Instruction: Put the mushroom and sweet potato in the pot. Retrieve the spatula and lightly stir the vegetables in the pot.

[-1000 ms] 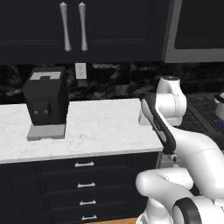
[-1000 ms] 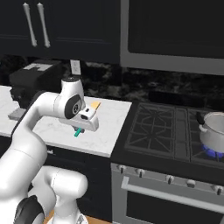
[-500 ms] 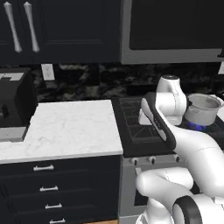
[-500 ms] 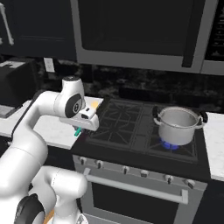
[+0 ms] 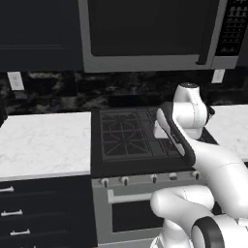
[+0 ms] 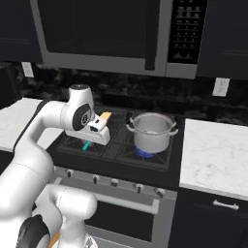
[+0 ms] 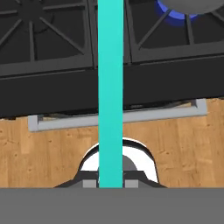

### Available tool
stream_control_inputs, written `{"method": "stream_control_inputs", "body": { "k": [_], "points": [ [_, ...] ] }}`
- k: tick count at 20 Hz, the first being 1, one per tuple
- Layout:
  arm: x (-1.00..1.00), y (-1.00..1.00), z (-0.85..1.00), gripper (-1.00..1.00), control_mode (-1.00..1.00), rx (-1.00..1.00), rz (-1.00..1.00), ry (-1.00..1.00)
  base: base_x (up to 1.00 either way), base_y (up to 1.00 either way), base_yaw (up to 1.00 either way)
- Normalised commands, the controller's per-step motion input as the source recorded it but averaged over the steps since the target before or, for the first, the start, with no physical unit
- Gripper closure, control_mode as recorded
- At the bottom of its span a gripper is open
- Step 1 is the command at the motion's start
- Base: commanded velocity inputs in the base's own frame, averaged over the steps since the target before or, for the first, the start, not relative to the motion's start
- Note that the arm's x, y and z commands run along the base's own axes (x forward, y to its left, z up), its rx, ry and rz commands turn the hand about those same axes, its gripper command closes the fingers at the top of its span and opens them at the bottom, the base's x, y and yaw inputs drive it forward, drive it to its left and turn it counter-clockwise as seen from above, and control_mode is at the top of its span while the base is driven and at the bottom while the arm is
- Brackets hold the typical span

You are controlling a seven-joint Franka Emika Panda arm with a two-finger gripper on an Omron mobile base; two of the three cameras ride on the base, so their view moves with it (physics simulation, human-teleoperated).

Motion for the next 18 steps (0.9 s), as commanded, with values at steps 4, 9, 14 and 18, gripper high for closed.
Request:
{"method": "stream_control_inputs", "body": {
  "k": [4, 9, 14, 18],
  "points": [
    [0.00, 0.00, 0.00, 1.00, 1.00, 0.00, 0.00, 0.00, 0.00, -0.67, 0.00],
    [0.00, 0.00, 0.00, 1.00, 1.00, 0.00, 0.00, 0.00, 0.08, -0.58, 0.00],
    [0.00, 0.00, 0.00, 1.00, 1.00, 0.00, 0.00, 0.00, 0.29, -0.40, 0.00],
    [0.00, 0.00, 0.00, 1.00, 1.00, 0.00, 0.00, 0.00, 0.50, -0.05, 0.00]
  ]
}}
